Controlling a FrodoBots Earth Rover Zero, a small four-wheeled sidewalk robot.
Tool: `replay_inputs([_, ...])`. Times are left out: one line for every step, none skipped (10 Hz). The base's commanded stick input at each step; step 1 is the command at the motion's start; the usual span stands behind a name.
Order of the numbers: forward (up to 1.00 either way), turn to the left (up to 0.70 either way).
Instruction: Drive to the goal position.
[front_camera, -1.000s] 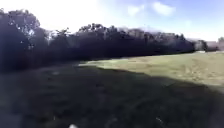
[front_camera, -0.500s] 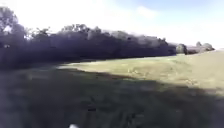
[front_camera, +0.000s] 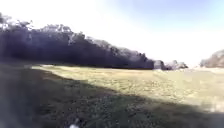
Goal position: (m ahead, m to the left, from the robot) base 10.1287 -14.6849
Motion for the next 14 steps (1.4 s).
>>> replay_inputs([1.00, -0.40])
replay_inputs([1.00, -0.38])
replay_inputs([1.00, -0.37])
replay_inputs([1.00, -0.36])
replay_inputs([1.00, -0.37])
replay_inputs([1.00, -0.37])
replay_inputs([1.00, -0.36])
replay_inputs([1.00, -0.36])
replay_inputs([1.00, -0.37])
replay_inputs([1.00, -0.36])
replay_inputs([1.00, -0.24])
replay_inputs([1.00, -0.09])
replay_inputs([1.00, 0.00])
replay_inputs([1.00, 0.00])
